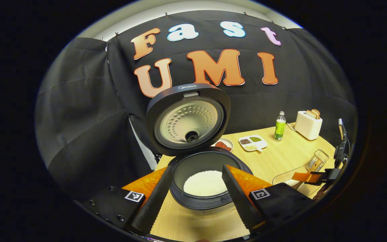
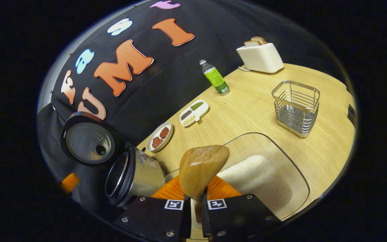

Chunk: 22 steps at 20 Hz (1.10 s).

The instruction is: Close the left gripper, press the button to open the rice cooker; take a wooden spoon from the chopstick holder with the right hand, scoop a spoonful of rice and pour it into the rice cooker, then put the wooden spoon back into the chopstick holder.

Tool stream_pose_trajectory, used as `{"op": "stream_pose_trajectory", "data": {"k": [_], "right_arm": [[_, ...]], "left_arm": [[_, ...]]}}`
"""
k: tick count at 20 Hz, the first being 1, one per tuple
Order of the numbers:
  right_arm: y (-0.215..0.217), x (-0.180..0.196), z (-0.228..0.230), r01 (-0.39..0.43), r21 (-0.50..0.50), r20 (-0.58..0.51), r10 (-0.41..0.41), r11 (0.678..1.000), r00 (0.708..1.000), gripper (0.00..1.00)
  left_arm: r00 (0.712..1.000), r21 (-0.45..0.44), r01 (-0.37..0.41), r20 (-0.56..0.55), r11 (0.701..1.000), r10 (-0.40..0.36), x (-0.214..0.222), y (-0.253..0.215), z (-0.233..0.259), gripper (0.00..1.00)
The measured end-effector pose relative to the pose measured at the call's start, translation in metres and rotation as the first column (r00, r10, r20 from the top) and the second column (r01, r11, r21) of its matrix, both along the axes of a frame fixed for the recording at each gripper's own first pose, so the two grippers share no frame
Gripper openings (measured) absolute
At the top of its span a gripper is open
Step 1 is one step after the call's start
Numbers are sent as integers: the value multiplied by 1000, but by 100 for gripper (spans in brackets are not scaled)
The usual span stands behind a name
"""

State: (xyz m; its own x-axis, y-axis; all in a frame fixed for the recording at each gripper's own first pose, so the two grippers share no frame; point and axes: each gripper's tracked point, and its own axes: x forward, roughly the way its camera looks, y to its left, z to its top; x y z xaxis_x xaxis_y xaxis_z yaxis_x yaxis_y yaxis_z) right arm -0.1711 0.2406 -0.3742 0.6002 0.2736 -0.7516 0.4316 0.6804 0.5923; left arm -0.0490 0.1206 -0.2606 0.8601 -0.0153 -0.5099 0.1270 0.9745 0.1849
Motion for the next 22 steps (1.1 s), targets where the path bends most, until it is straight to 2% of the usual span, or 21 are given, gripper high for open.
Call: {"op": "stream_pose_trajectory", "data": {"k": [1, 11, 12, 13, 20, 22], "right_arm": [[2, 1, 1, -3, 12, 2, 3, 1000, 1000, 12], [-8, 14, 5, 30, 188, 6, -32, 982, 999, 12], [-14, 14, 4, 36, 194, 3, -37, 980, 999, 7], [-22, 13, 2, 44, 191, -2, -45, 981, 999, 12], [-85, 24, 17, 124, 216, 21, -131, 969, 991, 12], [-93, 31, 28, 145, 250, 34, -158, 957, 987, 12]], "left_arm": [[1000, 1, -2, -1, 1000, 2, -1, 0, 0, 99], [1000, 1, 11, 6, 1000, -11, 0, -16, 5, 99], [1000, 0, 13, 10, 1000, -13, 1, -18, 6, 92], [1000, -1, 14, 12, 1000, -14, 2, -20, 6, 92], [1000, -6, 5, 26, 1000, -5, 4, -28, 5, 92], [999, -11, -5, 33, 1000, 6, 4, -29, 6, 92]]}}
